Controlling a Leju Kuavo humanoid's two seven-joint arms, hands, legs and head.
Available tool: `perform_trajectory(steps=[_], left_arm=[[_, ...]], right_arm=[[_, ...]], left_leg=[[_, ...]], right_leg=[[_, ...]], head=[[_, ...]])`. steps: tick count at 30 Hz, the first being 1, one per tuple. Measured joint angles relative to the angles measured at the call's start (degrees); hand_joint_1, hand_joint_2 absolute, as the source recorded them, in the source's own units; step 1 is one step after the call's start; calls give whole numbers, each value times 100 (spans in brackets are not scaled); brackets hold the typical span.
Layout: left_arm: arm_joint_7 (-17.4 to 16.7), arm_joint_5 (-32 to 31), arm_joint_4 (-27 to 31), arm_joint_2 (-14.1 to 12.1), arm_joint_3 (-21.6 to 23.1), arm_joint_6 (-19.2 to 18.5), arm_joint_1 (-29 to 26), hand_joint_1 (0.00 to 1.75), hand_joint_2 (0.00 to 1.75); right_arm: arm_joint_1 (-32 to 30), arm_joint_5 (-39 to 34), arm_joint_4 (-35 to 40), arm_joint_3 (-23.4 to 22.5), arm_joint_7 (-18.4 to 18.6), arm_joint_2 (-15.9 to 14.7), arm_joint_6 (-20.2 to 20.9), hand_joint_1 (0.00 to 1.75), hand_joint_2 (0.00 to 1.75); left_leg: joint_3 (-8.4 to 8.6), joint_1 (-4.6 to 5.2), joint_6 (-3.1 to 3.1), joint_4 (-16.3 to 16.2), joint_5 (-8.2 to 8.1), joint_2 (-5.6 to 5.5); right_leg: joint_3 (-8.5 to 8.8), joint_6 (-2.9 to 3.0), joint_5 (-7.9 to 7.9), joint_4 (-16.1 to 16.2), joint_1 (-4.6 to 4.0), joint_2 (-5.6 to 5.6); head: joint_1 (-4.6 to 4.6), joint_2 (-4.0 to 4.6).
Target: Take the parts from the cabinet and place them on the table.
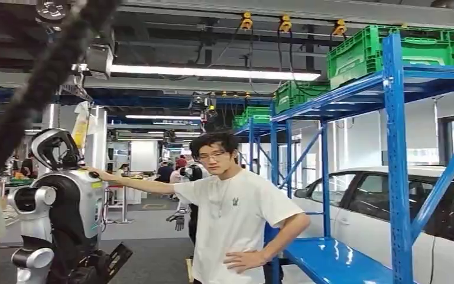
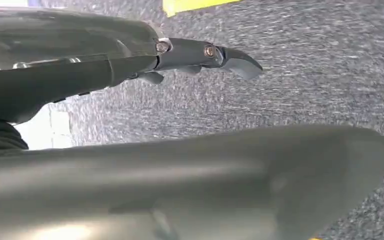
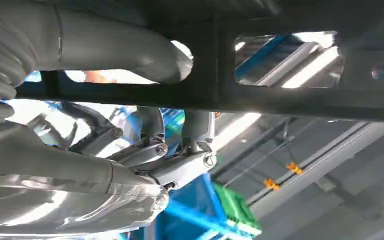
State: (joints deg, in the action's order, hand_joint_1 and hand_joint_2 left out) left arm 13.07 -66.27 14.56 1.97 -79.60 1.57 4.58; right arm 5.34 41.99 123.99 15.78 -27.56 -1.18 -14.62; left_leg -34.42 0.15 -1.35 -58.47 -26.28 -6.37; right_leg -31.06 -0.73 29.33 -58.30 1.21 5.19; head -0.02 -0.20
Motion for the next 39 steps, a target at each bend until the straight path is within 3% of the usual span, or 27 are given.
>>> perform_trajectory(steps=[3,4,6,8,9,10,12,13,14,15,19,20,21,22,24,25,26,28,29,30,31,34,35,36,37,38,39], left_arm=[[7,17,0,-2,0,2,-53,0,175],[7,17,2,-11,0,2,-69,0,175],[9,20,0,2,0,-13,-68,0,175],[9,22,0,0,0,-13,-26,0,175],[7,24,0,2,0,-13,-22,0,175],[7,24,0,2,0,-13,-29,0,175],[7,22,0,2,0,-11,-54,0,175],[7,2,0,2,0,-11,-55,0,175],[7,-22,0,2,4,-2,-46,0,175],[9,-55,0,15,11,4,-20,0,175],[55,-112,0,42,24,20,-39,0,175],[72,-112,0,52,28,20,-52,0,175],[77,-112,0,63,35,20,-39,0,175],[87,-107,0,63,46,18,-12,0,175],[94,-94,0,74,57,9,18,0,175],[94,-90,0,81,57,4,15,0,175],[92,-70,0,85,57,-6,9,0,175],[72,-35,0,94,57,-28,-1,0,175],[55,-20,0,112,57,-39,-3,0,175],[50,0,0,131,57,-50,2,0,175],[35,7,0,136,55,-55,26,0,175],[28,4,0,140,55,-85,-33,0,175],[31,-2,0,147,57,-90,-39,0,175],[33,-2,0,168,57,-92,-48,0,175],[41,-2,0,168,57,-92,-31,0,175],[50,-2,0,166,57,-98,-4,0,175],[59,-2,0,168,57,-98,7,0,175]], right_arm=[[46,-6,-35,26,-20,0,24,175,175],[66,-6,-39,35,-24,2,24,175,175],[82,-4,-46,48,-33,11,24,175,175],[72,-4,-46,48,-33,11,33,175,175],[78,-6,-46,55,-33,11,48,175,175],[74,-13,-48,59,-33,11,68,175,175],[67,-17,-46,61,-33,9,74,175,175],[58,-42,-46,57,-35,2,70,175,175],[41,-88,-46,55,-61,-4,59,175,175],[11,-149,-42,41,-96,-24,48,175,175],[-146,-306,-46,-33,-276,-111,20,175,175],[-157,-308,-46,-46,-300,-133,17,175,175],[-172,-306,-46,-50,-330,-140,17,175,175],[-192,-299,-46,-50,-350,-146,20,175,175],[-225,-271,-55,-50,-352,-151,54,175,175],[-225,-245,-59,-46,-350,-151,85,175,175],[-220,-229,-59,-41,-341,-147,120,175,175],[-181,-177,-55,-9,-295,-138,199,175,175],[-143,-164,-39,20,-271,-131,238,175,175],[-116,-162,-26,44,-251,-131,264,175,175],[-111,-168,-22,57,-234,-131,282,175,175],[-58,-225,-13,109,-208,-133,321,175,175],[-40,-260,-13,133,-205,-133,328,175,175],[-37,-267,-15,140,-199,-133,334,175,175],[-34,-297,-7,140,-199,-135,334,175,175],[-40,-299,-7,140,-199,-136,334,175,175],[-43,-301,-11,144,-199,-135,334,175,175]], left_leg=[[-72,-59,106,43,62,-168],[-77,-45,136,39,56,-233],[-251,-23,196,-371,-253,370],[-664,-65,252,-1241,-656,540],[-845,-82,271,-1619,-781,561],[-883,-102,286,-1724,-758,577],[-535,-131,304,-1091,-376,623],[-245,-131,300,-560,-137,716],[20,-129,291,-85,14,917],[64,-58,249,3,-69,1058],[24,-22,78,18,-49,787],[50,-53,40,47,-27,748],[46,-54,-7,48,-21,702],[45,-51,-35,48,-18,644],[40,-17,-65,47,-17,501],[42,-1,-67,46,-16,426],[51,11,-68,45,-15,343],[77,21,-67,39,-15,177],[86,19,-66,37,-16,88],[43,0,-58,34,-10,37],[12,8,-28,4,6,-51],[-70,-59,83,44,75,-293],[-76,-51,97,16,37,-225],[-111,3,112,-59,-34,73],[-289,-6,152,-423,-267,389],[-526,-32,182,-917,-502,516],[-709,-48,203,-1285,-647,545]], right_leg=[[8,31,37,37,-46,-141],[35,79,5,110,9,-228],[75,133,-11,142,-8,-393],[76,139,-3,140,-29,-574],[74,138,4,138,-30,-665],[79,133,10,138,-29,-747],[107,103,37,135,-24,-887],[134,81,58,135,-20,-948],[170,47,81,135,-26,-1008],[169,5,106,130,-68,-1057],[252,-137,133,171,-29,-1254],[253,-173,231,106,1,-1028],[137,-153,424,-147,-1,-760],[-69,-136,656,-593,-10,-630],[-532,-116,1010,-1529,-27,-550],[-668,-103,1005,-1752,-34,-542],[-662,-80,858,-1665,-47,-534],[-338,-19,320,-856,-74,-460],[-94,27,-12,-254,-77,-241],[-20,61,0,-73,-47,188],[-23,38,-41,30,-36,214],[-5,57,-20,69,-77,-4],[39,113,-62,160,-16,-133],[61,130,-66,179,-32,-210],[72,147,-66,187,-45,-327],[75,150,-60,187,-55,-447],[74,153,-54,186,-58,-539]], head=[[-2,0],[0,0],[-2,0],[-2,0],[-2,0],[-2,0],[-2,0],[-2,0],[-2,0],[-2,0],[-2,0],[-4,0],[-2,0],[-2,0],[-2,0],[-2,0],[-2,0],[-2,0],[-2,0],[-7,0],[-9,0],[-9,0],[-11,0],[-11,0],[-11,0],[-11,0],[-11,0]])
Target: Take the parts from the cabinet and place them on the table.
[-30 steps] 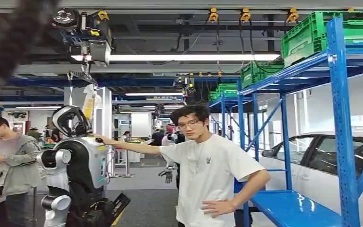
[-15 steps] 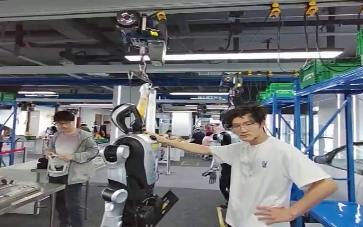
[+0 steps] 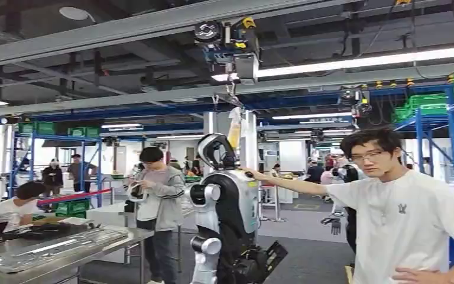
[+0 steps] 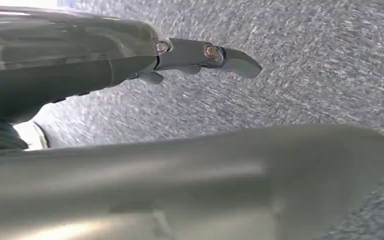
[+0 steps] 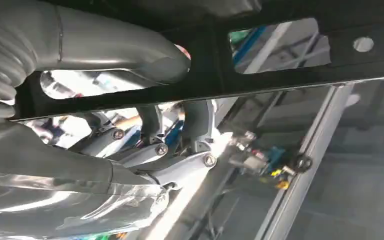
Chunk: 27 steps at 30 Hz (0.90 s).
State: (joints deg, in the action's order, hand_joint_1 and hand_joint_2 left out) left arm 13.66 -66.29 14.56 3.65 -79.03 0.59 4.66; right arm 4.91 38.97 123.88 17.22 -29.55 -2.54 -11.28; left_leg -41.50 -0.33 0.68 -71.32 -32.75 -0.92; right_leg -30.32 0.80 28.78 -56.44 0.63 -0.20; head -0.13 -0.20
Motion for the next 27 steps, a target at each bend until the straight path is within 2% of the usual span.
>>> perform_trajectory(steps=[1,2,3,4,5,6,7,10,11,12,13,14,15,16,17,18,20,21,22,23,24,25,26,27], left_arm=[[7,0,0,2,0,-11,4,0,175],[13,0,0,7,0,-15,-11,0,175],[13,-2,0,7,0,-15,-26,0,175],[15,-11,0,7,0,-17,-30,0,175],[17,-22,0,7,0,-17,-27,0,175],[17,-35,0,9,0,-20,-15,0,175],[17,-42,0,11,2,-24,10,0,175],[15,-57,0,13,4,-35,-10,0,175],[13,-59,0,13,4,-35,-11,0,175],[15,-61,0,13,4,-35,-15,0,175],[11,-72,0,11,4,-35,-6,0,175],[13,-85,0,11,7,-33,10,0,175],[11,-90,0,11,7,-24,22,0,175],[-4,-90,0,13,7,-20,22,0,175],[-20,-90,0,13,7,-17,20,0,175],[-24,-92,0,13,7,-17,16,0,175],[-28,-92,0,22,9,-17,9,0,175],[-31,-92,0,35,9,-17,15,0,175],[-37,-92,0,40,9,-17,27,0,175],[-39,-92,0,39,9,-15,34,0,175],[-42,-94,0,40,9,-15,17,0,175],[-42,-94,0,39,9,-17,-14,0,175],[-39,-94,0,37,9,-15,-34,0,175],[-39,-94,0,31,9,-15,-43,0,175]], right_arm=[[5,-2,-4,9,0,0,0,175,175],[6,-7,-4,20,0,0,2,175,175],[11,-9,-4,31,0,0,2,175,175],[22,-20,-2,33,0,0,11,175,175],[47,-37,-2,33,0,0,29,175,175],[88,-70,8,35,0,0,50,175,175],[134,-103,33,33,0,0,68,175,175],[252,-212,74,55,22,-4,182,175,175],[294,-223,83,59,35,-7,217,175,175],[337,-225,105,61,59,-9,249,175,175],[370,-232,129,76,59,-9,271,175,175],[388,-232,138,81,61,-9,291,175,175],[397,-227,138,92,66,-18,319,175,175],[397,-223,138,116,77,-24,347,175,175],[399,-214,138,142,79,-31,359,175,175],[404,-214,138,164,79,-33,361,175,175],[438,-242,140,220,79,-37,397,175,175],[468,-264,142,260,79,-39,413,175,175],[480,-302,142,286,79,-42,433,175,175],[504,-363,153,326,81,-44,470,175,175],[512,-392,153,367,85,-48,498,175,175],[538,-429,153,420,96,-48,542,175,175],[570,-448,153,464,114,-48,575,175,175],[602,-468,153,526,122,-46,601,175,175]], left_leg=[[-206,-29,31,-430,-122,19],[-220,-60,54,-461,-65,36],[-79,-86,74,-198,113,51],[162,-102,88,258,341,87],[472,-107,92,811,576,188],[738,-100,84,1301,674,434],[757,-50,5,1336,641,454],[725,26,-100,1319,626,302],[741,15,-146,1351,647,251],[754,-5,-183,1370,667,193],[750,-10,-224,1369,669,158],[750,-10,-249,1369,670,103],[749,2,-263,1368,669,35],[750,18,-273,1366,669,-45],[756,33,-277,1365,667,-130],[765,39,-278,1363,667,-209],[789,45,-277,1355,667,-385],[796,42,-275,1349,665,-469],[778,72,-260,1333,659,-528],[744,53,-239,1320,667,-608],[720,32,-208,1332,683,-657],[714,15,-177,1343,695,-718],[698,29,-141,1351,701,-784],[691,41,-128,1292,633,-554]], right_leg=[[-1,-3,9,-1,1,-118],[6,-8,20,-1,1,-207],[14,-23,30,-1,1,-282],[30,-42,44,-2,2,-349],[55,-67,61,-2,6,-406],[86,-102,83,-5,-2,-460],[85,-145,108,-19,-37,-507],[140,-241,113,9,11,-614],[152,-289,140,5,30,-659],[135,-312,243,-86,63,-426],[2,-298,442,-381,60,-185],[-205,-292,673,-832,55,-75],[-450,-290,884,-1332,49,-27],[-679,-281,1011,-1779,40,-10],[-805,-268,979,-1953,32,-1],[-776,-246,816,-1815,23,9],[-424,-188,227,-908,1,98],[-209,-150,-67,-352,-3,319],[-141,-128,-32,-201,1,528],[-106,-154,-9,-95,17,481],[-111,-148,-10,-110,-2,441],[-106,-132,-10,-112,-16,394],[-89,-101,-31,-71,6,328],[-66,-62,-58,-26,36,223]], head=[[0,0],[0,0],[0,0],[0,0],[0,0],[0,0],[0,0],[2,0],[0,0],[0,0],[2,0],[2,0],[2,0],[0,0],[0,0],[0,0],[0,0],[0,0],[0,0],[0,0],[0,0],[0,0],[0,0],[0,0]])
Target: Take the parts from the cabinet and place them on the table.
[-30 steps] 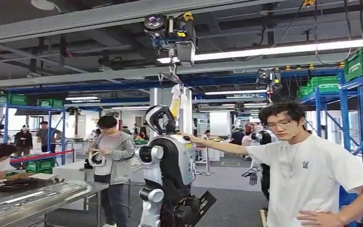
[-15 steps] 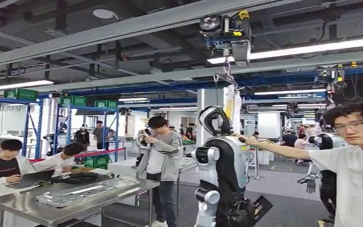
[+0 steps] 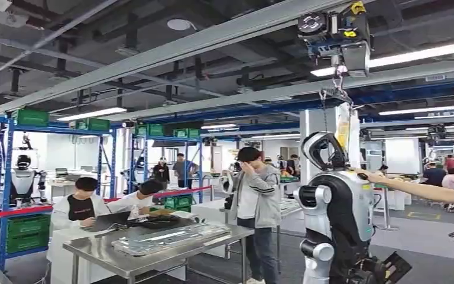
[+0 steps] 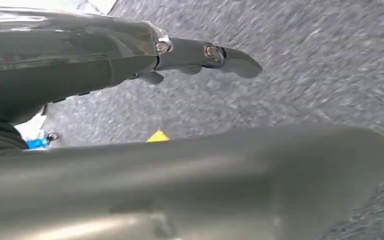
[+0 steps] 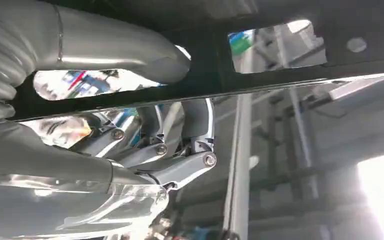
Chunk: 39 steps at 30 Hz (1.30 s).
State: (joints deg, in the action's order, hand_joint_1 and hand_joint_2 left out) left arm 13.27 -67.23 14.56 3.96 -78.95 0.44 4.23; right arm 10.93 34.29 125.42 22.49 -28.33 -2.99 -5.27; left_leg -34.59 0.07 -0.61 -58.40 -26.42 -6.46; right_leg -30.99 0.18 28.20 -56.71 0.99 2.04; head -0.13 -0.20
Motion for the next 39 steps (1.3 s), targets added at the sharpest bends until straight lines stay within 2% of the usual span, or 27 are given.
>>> perform_trajectory(steps=[1,2,4,5,6,8,9,10,11,14,15,17,19,20,21,23,24,25,26,28,30,32,33,35,36,37,39], left_arm=[[0,0,0,11,0,-2,14,0,175],[7,0,0,11,0,-2,40,0,175],[24,0,0,13,2,-4,71,0,175],[39,0,0,13,2,-11,67,0,175],[55,0,0,13,2,-22,48,0,175],[74,0,0,11,2,-22,32,0,175],[85,0,0,13,2,-26,39,0,175],[90,0,0,20,4,-39,64,0,175],[96,0,0,24,4,-44,80,0,175],[94,2,0,26,5,-46,53,0,175],[94,2,0,26,4,-46,45,0,175],[94,4,0,26,4,-46,60,0,175],[94,20,0,26,4,-48,88,0,175],[96,18,0,28,4,-52,85,0,175],[96,20,0,28,4,-55,81,0,175],[96,18,0,35,4,-55,63,0,175],[98,18,0,48,4,-57,65,0,175],[105,18,-2,55,4,-61,70,0,175],[114,18,-9,83,4,-59,77,0,175],[122,13,-9,81,4,-70,50,0,175],[129,7,-7,103,4,-81,33,0,175],[138,9,-9,107,5,-81,44,0,175],[142,17,-9,107,4,-81,72,0,175],[151,39,-9,101,4,-81,98,0,175],[153,46,-9,101,7,-81,97,0,175],[153,50,-9,98,4,-83,72,0,175],[153,52,-9,96,4,-90,50,0,175]], right_arm=[[12,-13,-2,44,9,0,2,175,175],[14,-17,-4,77,13,0,11,175,175],[15,-28,-37,160,37,0,48,175,175],[15,-46,-61,195,48,0,50,175,175],[21,-63,-83,219,53,0,55,175,175],[43,-101,-109,274,55,0,68,175,175],[54,-124,-114,297,53,0,76,175,175],[63,-138,-116,313,53,-2,86,175,175],[87,-149,-120,311,59,-4,96,175,175],[99,-157,-129,333,57,-4,101,175,175],[105,-157,-129,335,57,-4,101,175,175],[103,-166,-127,346,57,-13,99,175,175],[70,-175,-131,348,57,-50,92,175,175],[54,-181,-136,346,57,-66,90,175,175],[38,-186,-142,346,57,-76,81,175,175],[34,-181,-142,335,57,-96,62,175,175],[38,-166,-142,326,55,-99,49,175,175],[46,-135,-142,306,57,-101,40,175,175],[48,-116,-155,298,59,-101,35,175,175],[77,-50,-179,282,79,-103,18,175,175],[117,-30,-190,274,88,-101,7,175,175],[116,-28,-203,269,101,-87,-13,175,175],[116,-22,-210,261,114,-90,-17,175,175],[95,-17,-238,252,125,-90,-19,175,175],[92,-15,-251,254,125,-87,-19,175,175],[91,-15,-269,252,125,-90,-19,175,175],[92,-15,-282,243,127,-90,-22,175,175]], left_leg=[[-120,18,28,-222,-167,315],[-283,-2,56,-546,-348,446],[-769,-51,107,-1521,-745,551],[-894,-80,130,-1771,-769,564],[-851,-109,156,-1684,-661,579],[-410,-158,204,-818,-188,683],[-119,-170,227,-276,48,890],[13,-101,247,-63,-19,1166],[-13,-104,131,-35,-3,1096],[-36,-53,-3,-63,-40,901],[1,-78,-48,-40,-28,835],[5,-75,-125,-41,-32,720],[2,-42,-169,-45,-38,554],[10,-19,-177,-45,-41,477],[25,2,-184,-45,-46,388],[68,31,-202,-45,-57,205],[80,35,-203,-45,-58,123],[72,5,-203,-42,-58,51],[40,17,-187,-44,-51,-2],[-10,-57,-127,-36,-31,-139],[-27,-17,-63,1,-3,-268],[-125,19,-8,-263,-238,341],[-302,-8,43,-643,-452,512],[-751,-71,119,-1527,-799,580],[-855,-97,147,-1723,-813,588],[-797,-127,189,-1597,-660,600],[-331,-162,248,-686,-160,683]], right_leg=[[9,28,-1,16,-7,-70],[9,34,4,16,-16,-146],[8,38,20,16,-21,-348],[12,31,32,15,-17,-436],[22,17,46,15,-11,-510],[67,-38,85,12,8,-641],[103,-84,118,6,10,-706],[115,-135,150,0,-29,-763],[124,-173,176,-32,-43,-814],[217,-262,203,17,-16,-1004],[245,-318,272,7,17,-946],[8,-299,624,-554,34,-383],[-534,-275,1020,-1589,9,-245],[-728,-252,1056,-1901,-5,-231],[-817,-220,963,-1954,-27,-222],[-595,-116,391,-1239,-91,-160],[-408,-49,80,-712,-121,-49],[-248,32,-93,-240,-145,293],[-235,50,-75,-222,-107,426],[-220,43,-91,-139,-150,300],[-165,54,-95,-14,-114,169],[-63,64,-135,118,-87,-18],[-44,61,-128,121,-85,-110],[-29,49,-93,112,-80,-310],[-26,37,-83,108,-72,-383],[-9,10,-61,101,-56,-470],[31,-55,-5,68,-8,-604]], head=[[0,0],[0,0],[0,0],[0,0],[0,0],[0,0],[0,0],[0,0],[2,0],[2,0],[0,0],[2,0],[2,0],[2,0],[2,0],[2,0],[2,0],[0,0],[-4,0],[-2,-5],[0,-4],[-2,-2],[-2,-2],[-2,-2],[-2,0],[-2,0],[-2,0]])
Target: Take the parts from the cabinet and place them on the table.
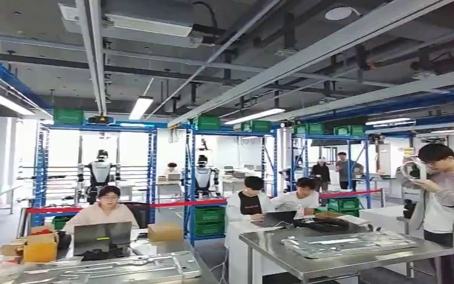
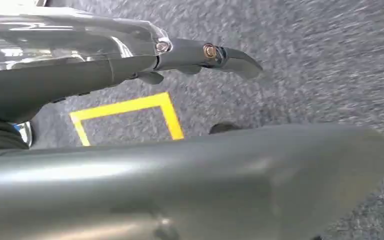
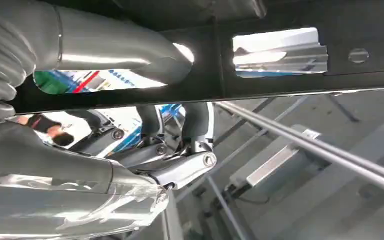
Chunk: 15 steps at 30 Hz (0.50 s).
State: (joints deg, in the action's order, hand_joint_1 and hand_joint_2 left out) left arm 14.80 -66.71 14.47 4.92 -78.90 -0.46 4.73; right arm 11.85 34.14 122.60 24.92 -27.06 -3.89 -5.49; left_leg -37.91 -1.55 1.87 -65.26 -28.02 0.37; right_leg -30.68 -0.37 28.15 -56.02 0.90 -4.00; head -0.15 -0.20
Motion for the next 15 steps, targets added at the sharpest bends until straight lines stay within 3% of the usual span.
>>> perform_trajectory(steps=[1,2,3,6,7,8,9,10,11,12,13,14,15], left_arm=[[0,2,0,0,0,-17,5,0,175],[2,11,-4,29,0,-26,26,0,175],[2,22,-2,26,0,-28,40,0,175],[2,52,-2,22,0,-28,6,0,175],[2,52,-2,20,0,-28,4,0,175],[2,52,-2,20,0,-30,5,0,175],[4,52,-2,20,0,-31,20,0,175],[4,52,-4,20,0,-31,38,0,175],[4,52,-4,22,0,-33,39,0,175],[7,52,-4,22,0,-44,36,0,175],[15,55,-2,20,0,-50,32,0,175],[37,57,-2,20,0,-57,30,0,175],[46,59,-2,20,0,-70,27,0,175]], right_arm=[[1,0,0,0,0,0,0,175,175],[1,2,2,-9,0,2,-2,175,175],[11,7,0,-22,4,2,-2,175,175],[13,0,-7,-50,4,2,-7,175,175],[17,2,-9,-55,4,2,-7,175,175],[15,2,-9,-63,4,2,-9,175,175],[12,-2,-11,-83,4,2,-17,175,175],[4,-2,-15,-96,4,-2,-15,175,175],[-7,-4,-22,-107,4,-2,-17,175,175],[-22,-20,-26,-109,4,-2,-15,175,175],[-34,-53,-33,-116,4,-2,-9,175,175],[-40,-98,-37,-131,4,-2,9,175,175],[-37,-138,-37,-136,2,-2,22,175,175]], left_leg=[[313,-14,29,591,231,194],[350,72,-16,646,101,399],[332,57,-122,658,136,304],[304,97,-260,637,111,147],[329,69,-313,656,127,82],[329,71,-345,656,125,43],[330,73,-381,655,128,-15],[327,83,-406,655,128,-84],[326,98,-416,654,126,-153],[332,123,-431,652,124,-243],[347,141,-434,651,122,-323],[366,159,-447,651,114,-369],[392,185,-462,652,108,-436]], right_leg=[[32,-52,46,-34,9,-67],[35,-96,70,-39,-39,-107],[38,-124,86,-59,-43,-133],[95,-191,99,-34,-17,-273],[109,-250,175,-57,17,-200],[67,-247,289,-195,28,27],[-113,-233,526,-594,27,226],[-373,-232,772,-1133,17,327],[-617,-226,947,-1609,11,357],[-844,-207,1011,-2005,5,367],[-890,-179,905,-2013,-10,376],[-798,-136,662,-1739,-32,389],[-603,-79,341,-1234,-62,412]], head=[[0,0],[-2,0],[0,0],[2,0],[0,-2],[0,-2],[2,0],[2,0],[2,0],[2,0],[2,0],[2,0],[2,0]])
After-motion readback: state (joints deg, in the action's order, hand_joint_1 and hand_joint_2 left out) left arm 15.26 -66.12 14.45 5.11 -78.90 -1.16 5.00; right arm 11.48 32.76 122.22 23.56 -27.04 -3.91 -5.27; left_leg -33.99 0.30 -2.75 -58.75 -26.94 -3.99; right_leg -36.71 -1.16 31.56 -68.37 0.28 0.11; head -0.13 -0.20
